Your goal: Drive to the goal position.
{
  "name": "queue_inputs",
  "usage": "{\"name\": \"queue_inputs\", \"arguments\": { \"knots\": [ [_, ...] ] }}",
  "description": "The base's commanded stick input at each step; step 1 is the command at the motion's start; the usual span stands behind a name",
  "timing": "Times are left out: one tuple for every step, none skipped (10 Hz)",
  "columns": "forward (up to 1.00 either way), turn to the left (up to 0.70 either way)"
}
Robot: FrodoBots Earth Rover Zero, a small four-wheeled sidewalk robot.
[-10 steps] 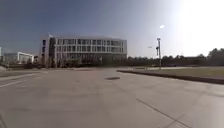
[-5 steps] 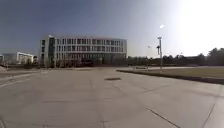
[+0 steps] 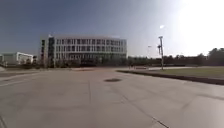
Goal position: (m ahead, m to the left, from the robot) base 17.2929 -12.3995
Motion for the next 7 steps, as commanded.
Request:
{"name": "queue_inputs", "arguments": {
  "knots": [
    [0.7,0.0],
    [0.7,0.0],
    [0.7,0.0],
    [0.7,0.0],
    [0.67,0.0],
    [0.58,0.0],
    [0.57,0.0]
  ]
}}
